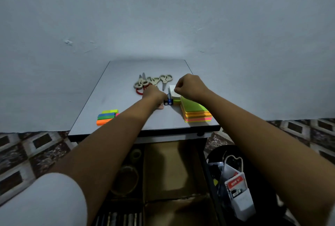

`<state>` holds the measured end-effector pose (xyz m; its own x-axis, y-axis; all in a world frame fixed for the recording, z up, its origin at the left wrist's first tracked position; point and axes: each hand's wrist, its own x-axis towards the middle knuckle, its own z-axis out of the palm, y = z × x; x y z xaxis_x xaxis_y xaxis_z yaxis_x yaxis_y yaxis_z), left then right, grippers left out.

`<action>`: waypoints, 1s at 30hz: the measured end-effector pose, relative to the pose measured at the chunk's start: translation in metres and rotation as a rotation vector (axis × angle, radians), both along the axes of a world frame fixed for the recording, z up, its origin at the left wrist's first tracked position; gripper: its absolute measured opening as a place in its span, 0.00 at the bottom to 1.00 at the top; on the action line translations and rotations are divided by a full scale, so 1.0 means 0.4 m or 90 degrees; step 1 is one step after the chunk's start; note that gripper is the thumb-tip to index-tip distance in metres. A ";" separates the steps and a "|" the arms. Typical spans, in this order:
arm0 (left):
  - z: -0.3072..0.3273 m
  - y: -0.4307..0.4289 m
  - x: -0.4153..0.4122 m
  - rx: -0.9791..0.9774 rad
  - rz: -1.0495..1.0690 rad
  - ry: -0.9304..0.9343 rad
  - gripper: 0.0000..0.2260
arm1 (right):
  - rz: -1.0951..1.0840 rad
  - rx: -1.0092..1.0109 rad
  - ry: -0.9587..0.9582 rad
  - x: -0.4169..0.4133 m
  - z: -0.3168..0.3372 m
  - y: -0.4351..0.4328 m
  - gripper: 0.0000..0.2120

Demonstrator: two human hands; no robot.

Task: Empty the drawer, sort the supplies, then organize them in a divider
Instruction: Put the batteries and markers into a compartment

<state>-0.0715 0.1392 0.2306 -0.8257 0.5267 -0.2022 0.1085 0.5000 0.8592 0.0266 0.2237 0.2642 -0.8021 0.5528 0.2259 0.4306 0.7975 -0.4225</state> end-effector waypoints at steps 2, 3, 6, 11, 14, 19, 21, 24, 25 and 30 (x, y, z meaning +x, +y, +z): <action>0.003 0.013 -0.005 -0.019 0.008 -0.023 0.10 | 0.003 -0.003 -0.001 -0.010 -0.003 0.011 0.10; 0.007 0.015 -0.007 -0.031 0.007 -0.034 0.09 | 0.004 -0.001 -0.001 -0.013 -0.004 0.016 0.11; 0.021 0.015 -0.016 -0.091 -0.029 -0.063 0.06 | -0.001 0.004 -0.016 -0.030 -0.011 0.031 0.11; 0.038 -0.003 -0.014 -0.164 -0.086 -0.052 0.08 | 0.020 0.027 -0.093 -0.061 -0.020 0.028 0.09; 0.043 -0.024 -0.021 -0.157 -0.085 -0.046 0.09 | 0.040 0.063 -0.179 -0.073 -0.023 0.010 0.08; 0.056 -0.067 -0.037 -0.090 -0.062 -0.073 0.08 | 0.023 0.108 -0.217 -0.083 -0.038 -0.012 0.11; 0.057 -0.080 -0.039 -0.067 -0.059 -0.086 0.08 | 0.027 0.106 -0.215 -0.088 -0.044 -0.014 0.12; 0.051 -0.090 -0.040 -0.039 -0.056 -0.092 0.07 | 0.037 0.063 -0.205 -0.097 -0.046 -0.014 0.12; 0.050 -0.092 -0.040 -0.031 -0.055 -0.093 0.08 | 0.034 0.053 -0.193 -0.098 -0.045 -0.014 0.12; 0.050 -0.102 -0.037 -0.010 -0.047 -0.095 0.07 | 0.008 0.069 -0.189 -0.090 -0.046 -0.023 0.14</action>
